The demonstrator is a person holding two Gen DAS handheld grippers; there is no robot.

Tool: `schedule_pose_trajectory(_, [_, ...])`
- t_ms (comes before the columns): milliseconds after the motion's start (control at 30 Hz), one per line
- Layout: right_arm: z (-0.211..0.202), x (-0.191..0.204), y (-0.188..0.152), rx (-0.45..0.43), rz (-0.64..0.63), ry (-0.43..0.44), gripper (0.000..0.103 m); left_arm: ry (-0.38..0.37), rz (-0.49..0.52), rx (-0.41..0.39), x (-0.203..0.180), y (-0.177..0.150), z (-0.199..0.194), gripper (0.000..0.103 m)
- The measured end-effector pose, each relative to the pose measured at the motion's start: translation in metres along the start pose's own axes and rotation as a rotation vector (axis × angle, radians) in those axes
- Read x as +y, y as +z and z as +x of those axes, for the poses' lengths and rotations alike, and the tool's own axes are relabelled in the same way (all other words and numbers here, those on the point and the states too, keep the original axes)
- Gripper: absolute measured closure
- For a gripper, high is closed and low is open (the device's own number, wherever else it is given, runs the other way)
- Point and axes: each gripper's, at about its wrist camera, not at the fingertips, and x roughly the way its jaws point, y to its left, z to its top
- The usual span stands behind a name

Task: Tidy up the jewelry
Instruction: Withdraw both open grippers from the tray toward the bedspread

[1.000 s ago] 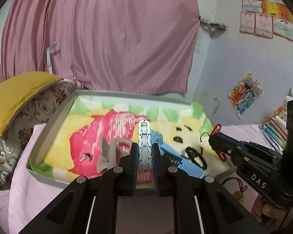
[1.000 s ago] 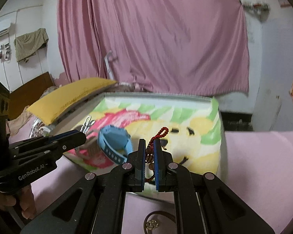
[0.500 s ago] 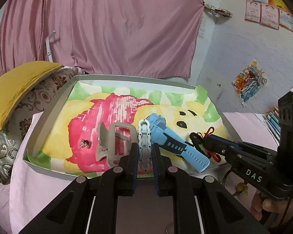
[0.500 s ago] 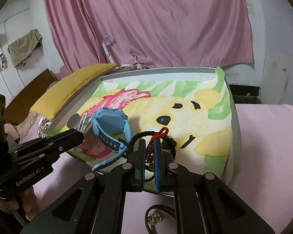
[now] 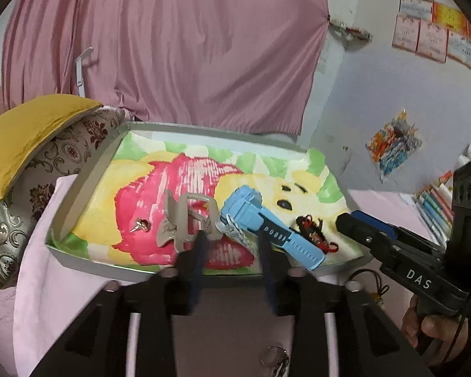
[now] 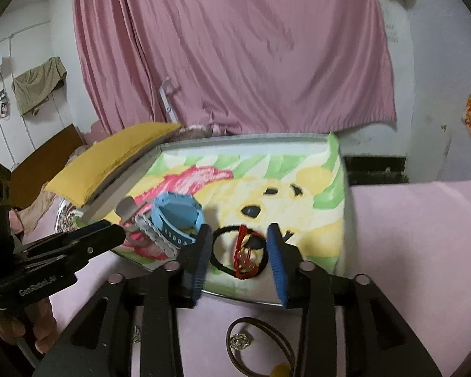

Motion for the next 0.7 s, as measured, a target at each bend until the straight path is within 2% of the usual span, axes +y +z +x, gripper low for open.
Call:
schedule_pose_trajectory(33, [-0.007,0.000,0.000,-0.025,-0.003,-0.005,0.061,-0.003,-0.008,-0.019,0.001,-0.001,-0.005,0.053])
schedule_pose_trajectory(100, [-0.018,-0.001,0.000,-0.058,-0.005,-0.009,0.056,-0.006,-0.022,-0.063,0.003,-0.003,-0.015,0.042])
schedule_pose_trajectory(167, [-0.030,-0.001,-0.001,-0.090,-0.007,-0.011,0.047,-0.007,-0.025,-0.091,0.003,-0.004,-0.023,0.036])
schedule_pose_trajectory(233, [-0.041,-0.002,-0.004,-0.119,-0.010,-0.016,0.033,-0.003,-0.022,-0.116,0.003,-0.006,-0.032,0.024])
schedule_pose_trajectory(333, [-0.056,-0.003,-0.009,-0.155,-0.004,-0.017,0.022,0.002,-0.018,-0.156,0.002,-0.009,-0.044,0.013])
schedule_pose_trajectory(433, [-0.074,-0.004,-0.015,-0.201,-0.004,-0.006,0.012,0.007,-0.013,-0.187,0.001,-0.014,-0.054,0.008])
schedule_pose_trajectory(567, [-0.093,0.000,-0.021,-0.245,-0.057,-0.013,0.008,0.019,0.004,-0.224,-0.001,-0.021,-0.067,0.004])
schedule_pose_trajectory(633, [-0.102,0.004,-0.025,-0.261,-0.088,-0.023,0.002,0.025,0.011,-0.235,-0.002,-0.025,-0.072,0.003])
schedule_pose_trajectory(700, [-0.110,0.006,-0.028,-0.273,-0.109,-0.023,0.002,0.028,0.014,-0.239,-0.003,-0.029,-0.077,0.002])
